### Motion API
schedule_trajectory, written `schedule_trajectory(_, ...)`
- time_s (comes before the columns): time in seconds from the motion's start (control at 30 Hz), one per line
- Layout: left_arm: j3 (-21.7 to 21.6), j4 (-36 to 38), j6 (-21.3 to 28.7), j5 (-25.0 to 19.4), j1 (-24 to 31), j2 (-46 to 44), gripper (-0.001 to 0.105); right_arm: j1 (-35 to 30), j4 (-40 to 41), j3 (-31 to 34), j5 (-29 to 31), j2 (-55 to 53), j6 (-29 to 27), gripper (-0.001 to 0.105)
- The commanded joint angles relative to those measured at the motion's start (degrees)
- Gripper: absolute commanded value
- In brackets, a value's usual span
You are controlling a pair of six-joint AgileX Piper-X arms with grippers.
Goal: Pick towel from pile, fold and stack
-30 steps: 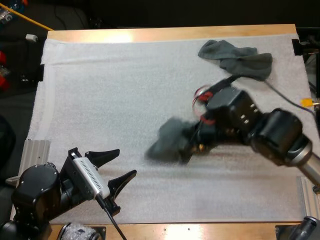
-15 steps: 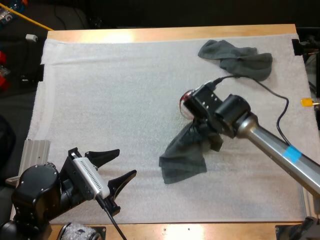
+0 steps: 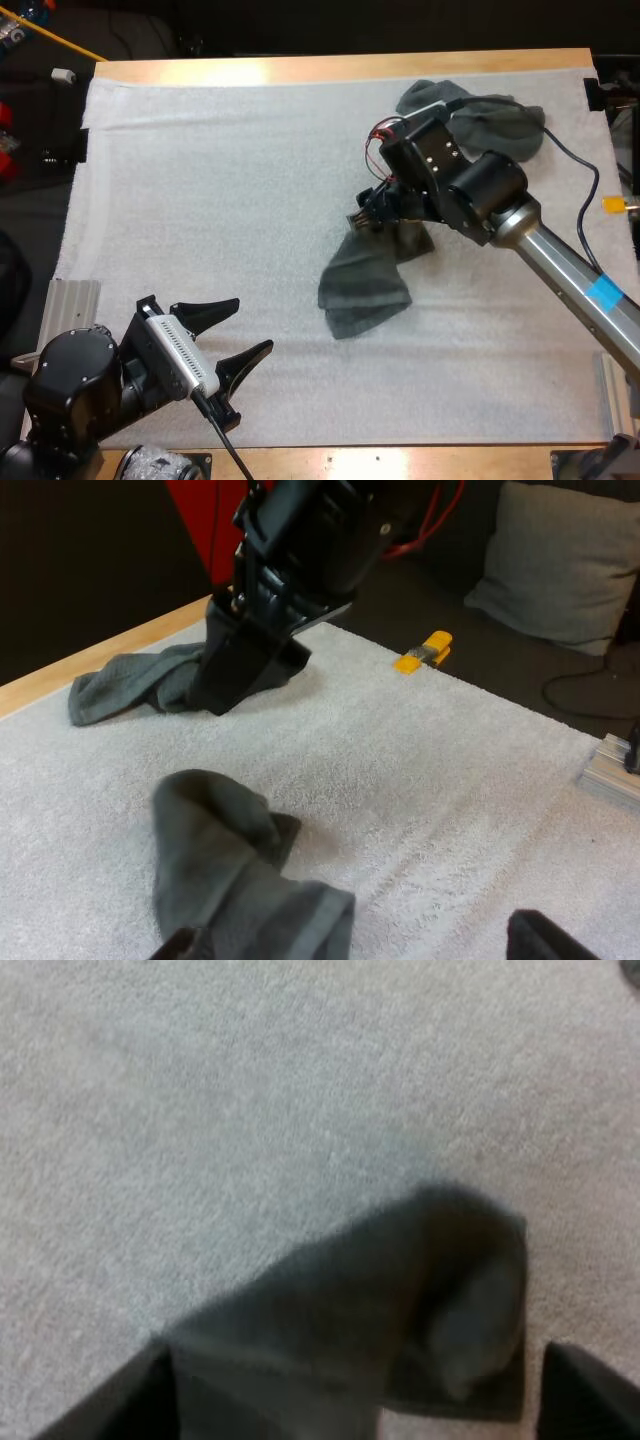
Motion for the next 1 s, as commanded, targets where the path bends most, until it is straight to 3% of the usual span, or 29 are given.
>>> schedule_trajectory(0.0,-0.4,-0.5,-0.7,0.5,-0.3,0.0,0.058,-0.3,1.9,-0.4,0.5,-0.9,0.0,0.06)
schedule_trajectory(0.17,-0.4,-0.5,-0.7,0.5,-0.3,0.0,0.058,-0.3,6.9,-0.4,0.5,-0.9,0.5,0.047)
schedule_trajectory(0.47,-0.4,2.7,-0.7,0.5,-0.3,0.0,0.058,0.1,10.1,4.1,-1.6,-0.9,0.5,0.047)
schedule_trajectory(0.77,-0.4,11.4,-0.7,0.0,-0.3,0.0,0.058,6.4,1.6,13.5,-3.9,-0.2,1.0,0.047)
schedule_trajectory(0.97,-0.4,13.8,-0.7,0.0,-0.3,0.0,0.058,11.2,-0.5,14.0,-4.4,4.1,4.3,0.047)
